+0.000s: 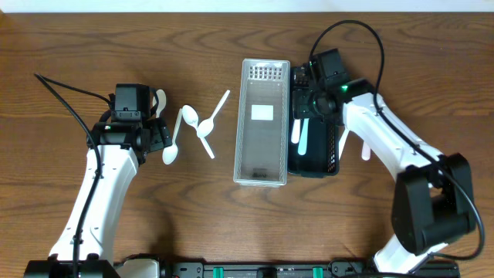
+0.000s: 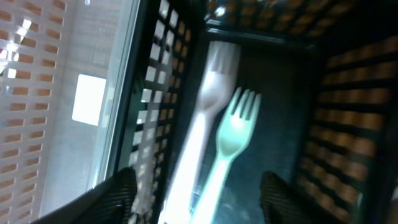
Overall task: Pack container
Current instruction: 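Grasp the next white fork with the right gripper, place in black tray, then grasp the white spoon with the right gripper, drop into black tray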
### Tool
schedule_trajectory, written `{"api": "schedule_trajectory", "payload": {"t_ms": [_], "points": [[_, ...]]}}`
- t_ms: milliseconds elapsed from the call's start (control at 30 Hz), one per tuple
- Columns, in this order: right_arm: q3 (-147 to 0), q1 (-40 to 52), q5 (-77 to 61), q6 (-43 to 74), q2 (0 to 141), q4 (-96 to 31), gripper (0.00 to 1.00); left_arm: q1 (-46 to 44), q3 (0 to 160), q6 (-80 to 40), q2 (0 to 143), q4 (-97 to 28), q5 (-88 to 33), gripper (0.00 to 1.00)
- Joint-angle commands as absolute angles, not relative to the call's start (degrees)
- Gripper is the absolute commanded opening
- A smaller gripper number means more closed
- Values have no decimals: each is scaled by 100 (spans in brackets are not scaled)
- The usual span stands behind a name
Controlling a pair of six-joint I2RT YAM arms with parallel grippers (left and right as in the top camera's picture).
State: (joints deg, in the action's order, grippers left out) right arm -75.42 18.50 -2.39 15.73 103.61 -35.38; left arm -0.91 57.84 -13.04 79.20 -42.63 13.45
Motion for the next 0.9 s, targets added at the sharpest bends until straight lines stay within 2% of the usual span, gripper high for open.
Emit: {"api": "schedule_trajectory", "payload": {"t_ms": [0,167,367,733,867], "points": [[-7703,1481,436,1656,9745,-3658,69,-67,5863,-1227,7937,-4281,1347,98],[-7703,456,582,1787,9400,-4178,62,-67,5863,-1227,7937,-4281,1347,98],[-7620,-567,561,1822,9647,-4685,55,-67,5863,-1227,7937,-4281,1347,98],[-7592,-464,552,1800,11017,-4600,61,-67,5863,-1227,7937,-4281,1347,98],[-7592,-469,414,1588,11399,-4506,53,-67,5863,-1227,7937,-4281,1347,98]]}}
